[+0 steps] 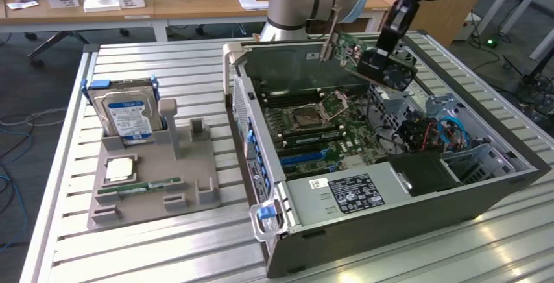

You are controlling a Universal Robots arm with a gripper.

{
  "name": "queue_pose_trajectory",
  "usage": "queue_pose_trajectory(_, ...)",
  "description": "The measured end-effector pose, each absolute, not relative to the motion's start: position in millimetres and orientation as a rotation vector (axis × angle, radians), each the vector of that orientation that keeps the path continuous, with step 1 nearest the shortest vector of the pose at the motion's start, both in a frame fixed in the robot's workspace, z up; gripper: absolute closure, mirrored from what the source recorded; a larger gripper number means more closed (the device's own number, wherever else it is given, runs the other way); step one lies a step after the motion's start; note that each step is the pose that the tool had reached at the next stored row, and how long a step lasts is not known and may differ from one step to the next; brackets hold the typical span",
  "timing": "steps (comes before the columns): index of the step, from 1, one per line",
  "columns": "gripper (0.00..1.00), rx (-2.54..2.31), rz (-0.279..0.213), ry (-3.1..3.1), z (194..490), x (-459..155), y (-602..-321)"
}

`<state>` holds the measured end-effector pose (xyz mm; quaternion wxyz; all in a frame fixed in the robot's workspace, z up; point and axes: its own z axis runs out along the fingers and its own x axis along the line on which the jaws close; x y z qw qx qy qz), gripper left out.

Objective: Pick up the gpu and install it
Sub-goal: 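Insert the gpu into the slot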

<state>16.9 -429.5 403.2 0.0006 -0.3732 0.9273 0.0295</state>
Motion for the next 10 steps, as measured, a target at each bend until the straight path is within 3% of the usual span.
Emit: queue_pose_trajectory(10,0.74,-1.42,0.092,2.805,402.5,16.9,-429.5)
